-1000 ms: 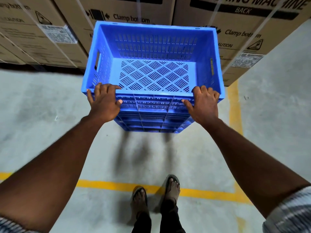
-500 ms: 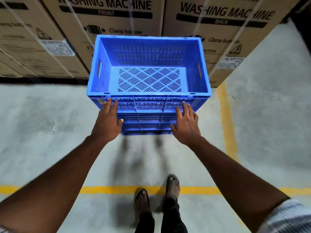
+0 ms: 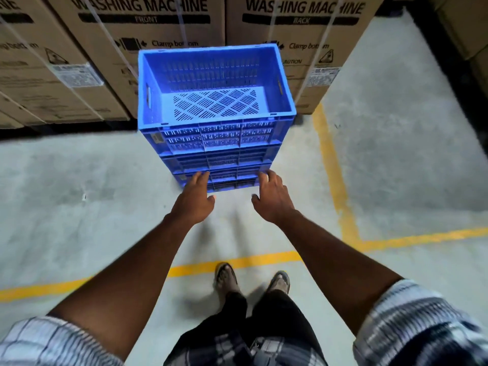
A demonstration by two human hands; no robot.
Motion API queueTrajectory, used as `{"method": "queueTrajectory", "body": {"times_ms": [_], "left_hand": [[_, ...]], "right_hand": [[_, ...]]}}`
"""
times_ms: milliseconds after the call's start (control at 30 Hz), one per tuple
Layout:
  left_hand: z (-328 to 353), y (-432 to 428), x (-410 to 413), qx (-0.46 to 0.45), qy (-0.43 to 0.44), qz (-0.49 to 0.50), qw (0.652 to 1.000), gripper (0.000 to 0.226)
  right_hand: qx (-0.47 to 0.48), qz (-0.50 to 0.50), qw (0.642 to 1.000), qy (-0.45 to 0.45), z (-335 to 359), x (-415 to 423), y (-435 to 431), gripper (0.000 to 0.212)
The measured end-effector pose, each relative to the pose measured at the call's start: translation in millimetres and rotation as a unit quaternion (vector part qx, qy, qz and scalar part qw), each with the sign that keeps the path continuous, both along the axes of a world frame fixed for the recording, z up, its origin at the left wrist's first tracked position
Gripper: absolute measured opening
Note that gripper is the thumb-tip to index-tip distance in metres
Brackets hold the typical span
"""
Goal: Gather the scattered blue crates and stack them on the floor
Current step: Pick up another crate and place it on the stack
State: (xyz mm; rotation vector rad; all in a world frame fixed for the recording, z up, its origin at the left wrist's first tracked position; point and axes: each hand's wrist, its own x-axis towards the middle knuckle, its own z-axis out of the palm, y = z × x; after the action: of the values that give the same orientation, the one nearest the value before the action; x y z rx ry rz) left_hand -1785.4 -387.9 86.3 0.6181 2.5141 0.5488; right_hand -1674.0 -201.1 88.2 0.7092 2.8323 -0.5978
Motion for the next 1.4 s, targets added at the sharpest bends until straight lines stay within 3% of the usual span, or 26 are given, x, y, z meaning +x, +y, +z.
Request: {"method": "queueTrajectory", "body": {"times_ms": [367,633,867,1133,1400], "left_hand": [[24.3,26.9,124.3,-0.015,-0.014,-0.125,0.992,0.066],[35.9,52.7,273.7,-0.023,-0.008,-0.257,0.966,0.063],[46.1,69.7,435.5,-0.014,-0.003,-0.394,0.919,0.066],[54.6,114.5,595.4,-0.008,0.024,-0.568,0.823,0.067],[43.2,159.8,800.5,-0.013,0.019,-0.727,0.686,0.066]], "right_hand": [[-0.007,-0.112,0.994,0.007,29.4,142.3,-22.7,0.060],[0.001,-0.241,0.971,-0.009,27.3,340.6,-30.0,0.050],[-0.003,-0.371,0.929,-0.020,25.7,533.2,-69.6,0.053],[0.019,-0.550,0.835,-0.015,43.0,727.6,-104.8,0.048],[0.005,-0.723,0.690,-0.015,35.5,894.6,-154.2,0.051]]}}
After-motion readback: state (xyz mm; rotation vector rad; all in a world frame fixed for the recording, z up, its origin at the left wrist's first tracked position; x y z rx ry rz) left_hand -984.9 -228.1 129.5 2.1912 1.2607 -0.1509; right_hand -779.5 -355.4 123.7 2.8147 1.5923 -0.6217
